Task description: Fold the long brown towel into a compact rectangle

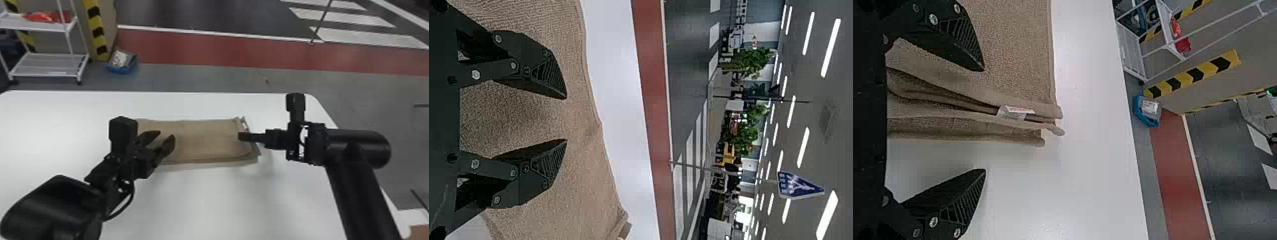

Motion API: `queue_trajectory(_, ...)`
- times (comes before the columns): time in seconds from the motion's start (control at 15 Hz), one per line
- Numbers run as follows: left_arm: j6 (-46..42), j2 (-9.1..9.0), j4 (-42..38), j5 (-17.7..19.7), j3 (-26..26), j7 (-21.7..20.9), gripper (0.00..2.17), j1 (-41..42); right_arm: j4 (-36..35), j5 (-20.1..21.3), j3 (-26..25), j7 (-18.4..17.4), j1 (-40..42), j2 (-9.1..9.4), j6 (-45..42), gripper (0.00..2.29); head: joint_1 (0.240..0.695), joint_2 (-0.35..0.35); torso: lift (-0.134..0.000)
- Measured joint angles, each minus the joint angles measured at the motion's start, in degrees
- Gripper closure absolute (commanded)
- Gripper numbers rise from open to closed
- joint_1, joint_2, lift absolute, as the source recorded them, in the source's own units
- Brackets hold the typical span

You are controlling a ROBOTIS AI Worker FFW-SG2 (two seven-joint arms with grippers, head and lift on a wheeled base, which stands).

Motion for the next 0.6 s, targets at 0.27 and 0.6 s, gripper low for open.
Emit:
queue_trajectory(0.27,0.1,0.07,-0.4,0.1,0.2,-0.1,0.68,0.5,0.2,0.8,0.7,0.1,-0.6,0.07,0.3,0.71,0.695,-0.176,-0.128)
queue_trajectory(0.6,0.7,0.07,-0.5,0.1,0.2,0.0,0.68,0.7,0.7,0.6,0.5,2.2,-1.7,0.01,1.7,1.03,0.695,-0.171,-0.128)
